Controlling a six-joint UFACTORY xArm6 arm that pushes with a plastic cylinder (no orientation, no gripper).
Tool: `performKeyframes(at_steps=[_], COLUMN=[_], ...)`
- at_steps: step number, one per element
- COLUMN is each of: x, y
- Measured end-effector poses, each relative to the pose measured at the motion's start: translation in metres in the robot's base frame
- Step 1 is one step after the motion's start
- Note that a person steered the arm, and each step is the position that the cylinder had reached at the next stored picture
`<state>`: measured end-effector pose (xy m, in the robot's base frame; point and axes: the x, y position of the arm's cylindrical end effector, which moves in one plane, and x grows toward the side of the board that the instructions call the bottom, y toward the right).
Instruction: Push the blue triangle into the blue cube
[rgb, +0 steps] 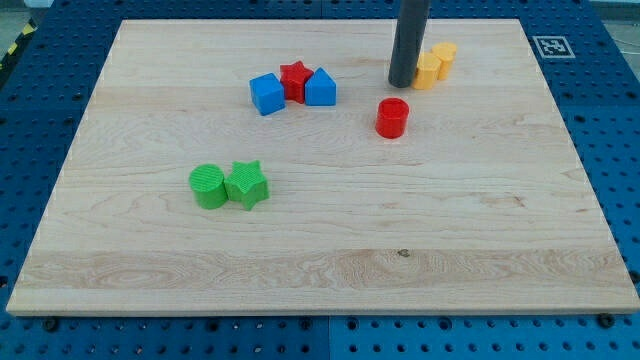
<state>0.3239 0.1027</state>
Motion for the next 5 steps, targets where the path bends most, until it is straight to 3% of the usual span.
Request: performKeyframes(at_steps=[5], x=[0.0], y=[-0.051])
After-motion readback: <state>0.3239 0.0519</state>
